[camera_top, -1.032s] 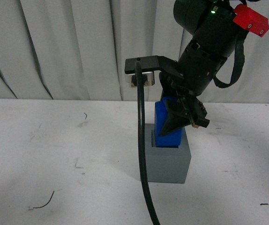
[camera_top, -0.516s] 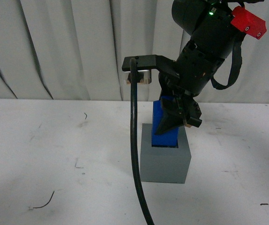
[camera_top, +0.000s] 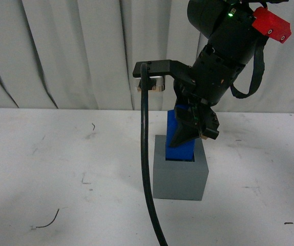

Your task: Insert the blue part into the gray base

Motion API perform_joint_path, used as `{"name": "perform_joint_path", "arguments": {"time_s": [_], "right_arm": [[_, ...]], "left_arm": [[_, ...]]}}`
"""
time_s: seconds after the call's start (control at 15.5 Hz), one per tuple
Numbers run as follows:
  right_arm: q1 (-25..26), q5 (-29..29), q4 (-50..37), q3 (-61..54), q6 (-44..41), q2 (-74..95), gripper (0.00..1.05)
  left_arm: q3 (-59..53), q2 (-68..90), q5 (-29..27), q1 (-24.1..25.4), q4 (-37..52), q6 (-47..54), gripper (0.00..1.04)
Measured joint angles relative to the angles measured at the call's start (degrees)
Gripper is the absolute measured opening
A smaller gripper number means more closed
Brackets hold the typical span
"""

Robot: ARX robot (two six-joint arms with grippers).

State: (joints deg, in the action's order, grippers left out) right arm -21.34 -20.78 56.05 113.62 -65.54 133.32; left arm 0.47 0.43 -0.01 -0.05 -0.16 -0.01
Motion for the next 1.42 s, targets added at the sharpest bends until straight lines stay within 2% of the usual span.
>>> {"name": "perform_joint_path", "arguments": {"time_s": [1.16,1.23,1.35,1.42], "right_arm": [[0.0,-1.25,-3.78,-5.18,4.2,-2.1,0.46],[-0.04,-3.65,-2.71,-5.16,2.97,-2.1,0.68],[-0.04,-4.37,-2.73,-5.18,2.69,-2.1,0.92],[0.04,-4.35,-2.47,-5.27,2.45,-2.1,1.0]], "left_arm": [[0.0,0.0,0.0,0.0,0.0,0.0,0.98],[0.0,0.0,0.0,0.0,-0.02,0.0,0.98],[0.0,0.0,0.0,0.0,0.0,0.0,0.98],[0.0,0.0,0.0,0.0,0.0,0.0,0.98]]}}
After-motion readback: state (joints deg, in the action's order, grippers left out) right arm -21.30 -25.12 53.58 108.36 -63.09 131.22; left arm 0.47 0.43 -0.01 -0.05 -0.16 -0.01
